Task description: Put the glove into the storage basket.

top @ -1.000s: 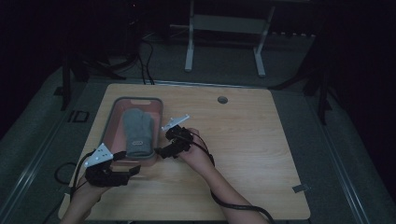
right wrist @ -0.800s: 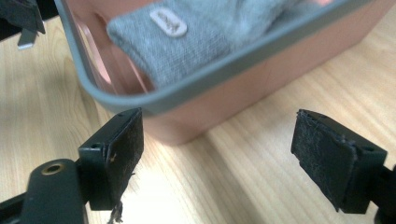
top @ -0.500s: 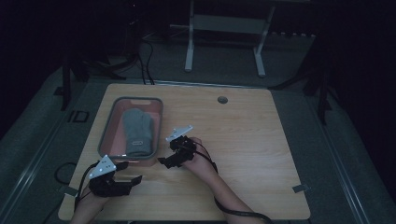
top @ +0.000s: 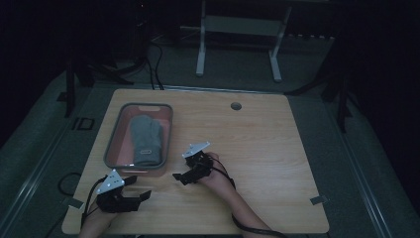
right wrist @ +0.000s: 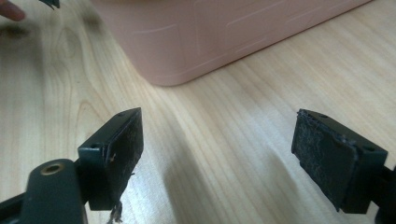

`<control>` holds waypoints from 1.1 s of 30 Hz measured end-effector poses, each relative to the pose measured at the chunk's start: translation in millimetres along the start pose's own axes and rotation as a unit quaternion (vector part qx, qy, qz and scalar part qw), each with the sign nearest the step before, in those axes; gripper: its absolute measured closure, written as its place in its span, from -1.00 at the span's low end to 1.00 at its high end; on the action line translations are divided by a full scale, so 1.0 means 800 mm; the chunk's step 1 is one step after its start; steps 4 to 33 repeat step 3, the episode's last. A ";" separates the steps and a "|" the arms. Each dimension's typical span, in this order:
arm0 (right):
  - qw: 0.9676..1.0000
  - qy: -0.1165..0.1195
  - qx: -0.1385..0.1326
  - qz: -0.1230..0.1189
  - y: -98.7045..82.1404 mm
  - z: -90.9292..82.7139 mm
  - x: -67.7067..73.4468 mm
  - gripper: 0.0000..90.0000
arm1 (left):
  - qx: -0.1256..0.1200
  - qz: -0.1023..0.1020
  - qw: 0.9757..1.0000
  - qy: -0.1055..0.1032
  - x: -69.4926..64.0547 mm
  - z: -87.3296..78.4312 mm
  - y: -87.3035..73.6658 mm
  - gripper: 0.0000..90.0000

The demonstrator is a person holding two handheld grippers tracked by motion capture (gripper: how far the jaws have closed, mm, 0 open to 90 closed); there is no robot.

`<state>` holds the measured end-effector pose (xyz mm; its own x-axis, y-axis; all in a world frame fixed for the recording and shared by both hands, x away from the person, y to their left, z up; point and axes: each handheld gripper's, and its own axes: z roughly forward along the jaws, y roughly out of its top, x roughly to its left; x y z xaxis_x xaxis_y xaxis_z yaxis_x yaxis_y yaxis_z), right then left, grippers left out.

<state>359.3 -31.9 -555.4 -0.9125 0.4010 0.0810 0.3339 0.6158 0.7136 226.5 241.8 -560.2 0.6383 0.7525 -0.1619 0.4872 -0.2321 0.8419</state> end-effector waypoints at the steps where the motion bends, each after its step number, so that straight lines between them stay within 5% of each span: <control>1: 1.000 -0.002 0.001 0.000 0.000 0.000 0.000 -0.63 | -0.001 0.002 1.000 -0.003 0.000 0.001 0.000 -0.55; 33: 1.000 0.000 0.003 -0.001 0.001 0.000 0.000 -0.63 | -0.002 0.001 1.000 -0.006 -0.001 0.001 -0.001 -0.55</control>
